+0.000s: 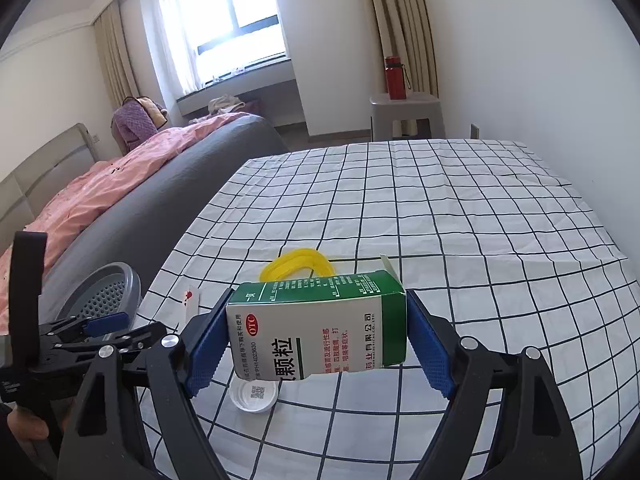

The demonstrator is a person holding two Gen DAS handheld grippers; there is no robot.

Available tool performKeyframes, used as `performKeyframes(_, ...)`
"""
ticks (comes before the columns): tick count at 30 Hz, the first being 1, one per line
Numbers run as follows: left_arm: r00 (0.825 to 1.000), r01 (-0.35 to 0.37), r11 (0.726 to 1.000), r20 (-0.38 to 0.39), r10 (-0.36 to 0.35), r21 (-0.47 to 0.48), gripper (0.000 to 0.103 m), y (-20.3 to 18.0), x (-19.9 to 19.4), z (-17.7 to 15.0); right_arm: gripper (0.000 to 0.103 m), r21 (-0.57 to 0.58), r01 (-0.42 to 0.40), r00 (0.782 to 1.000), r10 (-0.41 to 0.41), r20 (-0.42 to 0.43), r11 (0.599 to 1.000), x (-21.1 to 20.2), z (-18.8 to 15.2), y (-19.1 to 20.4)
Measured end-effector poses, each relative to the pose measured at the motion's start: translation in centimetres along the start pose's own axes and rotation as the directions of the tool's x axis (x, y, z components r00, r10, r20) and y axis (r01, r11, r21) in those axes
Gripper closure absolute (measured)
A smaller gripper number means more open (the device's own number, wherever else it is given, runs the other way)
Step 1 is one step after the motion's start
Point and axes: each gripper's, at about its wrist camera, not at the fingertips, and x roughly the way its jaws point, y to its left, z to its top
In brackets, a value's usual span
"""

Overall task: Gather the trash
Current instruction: 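Grasp the white strip with the left tool while the right tool holds the medicine box, then carry the white strip and medicine box over the grey basket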

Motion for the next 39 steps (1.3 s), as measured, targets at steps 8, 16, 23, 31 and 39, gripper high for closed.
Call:
performKeyframes(8, 0.998, -0.053, 0.998, -0.042, 0.051, -0.041, 0.035, -0.5, 3.5, 1.3, 0.024, 0.023, -0.016, 1.000, 0.016, -0.015, 1.000, 0.1, -0.3, -0.9)
performKeyframes(16, 0.993, -0.099, 0.995, -0.070, 0.097, -0.012, 0.064, -1.3, 5.0, 1.8, 0.024, 0.018, -0.028, 1.000, 0.028, -0.014, 0.999, 0.0, -0.6, -0.9)
performKeyframes(23, 0.995, -0.063, 0.998, -0.082, 0.063, -0.008, 0.089, -1.1, 4.2, 1.2, 0.024, 0.021, -0.026, 0.999, 0.027, -0.017, 0.999, -0.2, -0.6, -0.9)
performKeyframes(31, 0.998, -0.050, 0.999, -0.032, 0.050, 0.021, 0.089, 0.2, 0.1, -0.8, 0.024, 0.001, -0.021, 0.999, 0.021, -0.031, 1.000, -0.9, -1.1, 0.4)
performKeyframes(39, 0.999, -0.044, 0.999, 0.033, 0.043, 0.016, 0.089, 3.3, -3.8, -2.3, 0.024, -0.017, -0.026, 0.998, 0.025, -0.059, 1.000, -1.5, -2.2, 3.2)
